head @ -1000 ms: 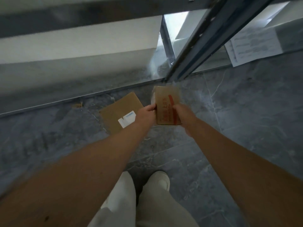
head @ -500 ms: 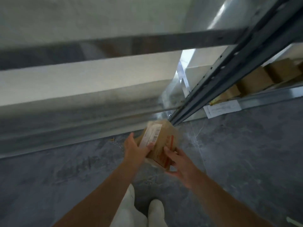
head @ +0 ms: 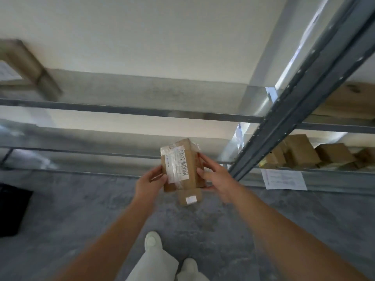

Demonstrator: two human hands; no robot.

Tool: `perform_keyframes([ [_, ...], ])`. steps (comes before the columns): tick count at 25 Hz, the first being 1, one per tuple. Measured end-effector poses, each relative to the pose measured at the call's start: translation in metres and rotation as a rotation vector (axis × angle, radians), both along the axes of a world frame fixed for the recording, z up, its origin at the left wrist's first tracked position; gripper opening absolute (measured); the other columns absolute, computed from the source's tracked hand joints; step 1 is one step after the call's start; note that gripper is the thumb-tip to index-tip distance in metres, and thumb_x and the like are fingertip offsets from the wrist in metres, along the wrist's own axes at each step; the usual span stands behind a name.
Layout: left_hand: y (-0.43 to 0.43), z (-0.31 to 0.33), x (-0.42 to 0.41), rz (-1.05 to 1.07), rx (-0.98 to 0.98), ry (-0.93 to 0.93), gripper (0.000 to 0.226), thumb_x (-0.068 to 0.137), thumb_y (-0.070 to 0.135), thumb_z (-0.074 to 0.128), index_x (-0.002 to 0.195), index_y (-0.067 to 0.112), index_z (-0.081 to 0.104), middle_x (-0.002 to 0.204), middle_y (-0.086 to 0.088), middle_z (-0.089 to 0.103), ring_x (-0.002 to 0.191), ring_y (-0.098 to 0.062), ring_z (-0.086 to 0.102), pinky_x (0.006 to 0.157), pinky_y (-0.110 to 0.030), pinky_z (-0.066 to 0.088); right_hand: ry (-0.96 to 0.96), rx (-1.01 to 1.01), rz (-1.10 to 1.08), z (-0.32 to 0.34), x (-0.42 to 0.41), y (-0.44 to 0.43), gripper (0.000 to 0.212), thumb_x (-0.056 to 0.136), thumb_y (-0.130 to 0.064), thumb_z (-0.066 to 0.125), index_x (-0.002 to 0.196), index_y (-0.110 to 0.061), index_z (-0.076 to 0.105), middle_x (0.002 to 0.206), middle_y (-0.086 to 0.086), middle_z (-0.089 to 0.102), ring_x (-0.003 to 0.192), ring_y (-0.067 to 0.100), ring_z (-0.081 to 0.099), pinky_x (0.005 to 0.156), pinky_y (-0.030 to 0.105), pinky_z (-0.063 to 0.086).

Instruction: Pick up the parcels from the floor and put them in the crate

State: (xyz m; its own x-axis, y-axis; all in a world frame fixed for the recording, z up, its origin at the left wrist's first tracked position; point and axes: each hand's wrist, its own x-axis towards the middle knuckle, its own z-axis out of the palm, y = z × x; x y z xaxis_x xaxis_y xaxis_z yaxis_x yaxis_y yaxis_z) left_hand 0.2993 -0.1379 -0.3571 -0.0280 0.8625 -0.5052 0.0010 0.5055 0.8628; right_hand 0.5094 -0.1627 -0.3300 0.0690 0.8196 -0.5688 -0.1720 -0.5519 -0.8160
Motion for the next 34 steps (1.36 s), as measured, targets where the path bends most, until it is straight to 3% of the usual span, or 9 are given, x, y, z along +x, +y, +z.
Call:
perform_keyframes([
  [3,-0.013,0.058,-0.04,0.127,0.095,-0.013,0.033,0.09,-0.005,0.061,0.119,0.01,0.067,0.113,-0.012,0.071,0.101,-0.023,0.067,0.095,-0.035,0.052,0.036,0.045,0.133,0.048,-0.041,0.004,0.06,0.098,-0.011,0.057,0.149,-0.038,0.038,0.142,-0.014,0.048,0.129,0.019,0.049,0.099,0.055,0.049],
  [6,-0.018,0.098,-0.085,0.213,0.175,0.022,0.035,0.092,-0.007,0.055,0.111,0.016,0.073,0.106,-0.005,0.075,0.101,-0.02,0.07,0.095,-0.035,0.054,0.038,0.113,0.221,0.079,-0.09,0.014,0.052,0.102,-0.015,0.05,0.148,-0.037,0.039,0.144,-0.008,0.053,0.134,0.019,0.048,0.107,0.055,0.043],
  [11,-0.035,0.145,-0.159,0.414,0.304,-0.011,0.036,0.096,0.009,0.057,0.099,0.04,0.075,0.101,0.009,0.076,0.096,-0.012,0.071,0.076,-0.025,0.058,0.154,0.18,0.454,0.13,-0.172,0.033,0.052,0.106,-0.01,0.039,0.148,-0.041,0.038,0.14,-0.009,0.057,0.13,0.022,0.052,0.09,0.054,0.054],
  [14,-0.05,0.155,-0.2,0.434,0.296,-0.102,0.025,0.094,0.023,0.062,0.107,0.042,0.071,0.114,0.008,0.07,0.107,-0.015,0.064,0.069,-0.033,0.059,0.209,0.228,0.625,0.144,-0.212,0.045,0.052,0.106,-0.013,0.039,0.144,-0.049,0.039,0.138,-0.011,0.058,0.127,0.021,0.054,0.082,0.053,0.058],
  [18,-0.065,0.161,-0.271,0.45,0.289,-0.261,0.021,0.089,0.017,0.068,0.107,0.027,0.067,0.129,-0.001,0.063,0.117,-0.026,0.061,0.07,-0.046,0.058,0.245,0.274,0.841,0.161,-0.273,0.056,0.052,0.102,-0.02,0.05,0.139,-0.055,0.041,0.136,-0.012,0.059,0.126,0.02,0.055,0.086,0.05,0.057],
  [23,-0.087,0.164,-0.347,0.481,0.283,-0.333,0.043,0.073,0.028,0.081,0.111,0.037,0.061,0.132,-0.007,0.059,0.117,-0.029,0.06,0.074,-0.051,0.057,0.215,0.289,0.94,0.173,-0.362,0.058,0.054,0.1,-0.014,0.053,0.14,-0.05,0.045,0.133,-0.01,0.062,0.124,0.022,0.057,0.081,0.048,0.058],
  [28,-0.105,0.179,-0.44,0.519,0.271,-0.119,0.089,0.057,0.049,0.09,0.129,0.064,0.04,0.121,0.0,0.064,0.111,-0.021,0.064,0.077,-0.046,0.058,0.166,0.284,1.003,0.184,-0.46,0.053,0.055,0.1,-0.006,0.051,0.141,-0.043,0.046,0.132,-0.004,0.063,0.124,0.024,0.058,0.094,0.057,0.053],
  [31,-0.114,0.183,-0.488,0.554,0.289,0.014,0.078,0.063,0.064,0.079,0.126,0.073,0.034,0.113,0.013,0.066,0.106,-0.011,0.064,0.077,-0.037,0.054,0.12,0.261,1.028,0.183,-0.507,0.058,0.056,0.101,0.0,0.046,0.147,-0.031,0.043,0.133,0.002,0.063,0.12,0.022,0.061,0.091,0.049,0.056],
  [34,-0.12,0.176,-0.524,0.592,0.288,0.052,0.083,0.063,0.066,0.078,0.133,0.066,0.032,0.121,0.013,0.058,0.11,-0.011,0.061,0.091,-0.038,0.053,0.083,0.225,1.034,0.177,-0.558,0.051,0.055,0.1,0.004,0.044,0.146,-0.027,0.044,0.129,0.006,0.064,0.112,0.02,0.065,0.078,0.038,0.06],
])
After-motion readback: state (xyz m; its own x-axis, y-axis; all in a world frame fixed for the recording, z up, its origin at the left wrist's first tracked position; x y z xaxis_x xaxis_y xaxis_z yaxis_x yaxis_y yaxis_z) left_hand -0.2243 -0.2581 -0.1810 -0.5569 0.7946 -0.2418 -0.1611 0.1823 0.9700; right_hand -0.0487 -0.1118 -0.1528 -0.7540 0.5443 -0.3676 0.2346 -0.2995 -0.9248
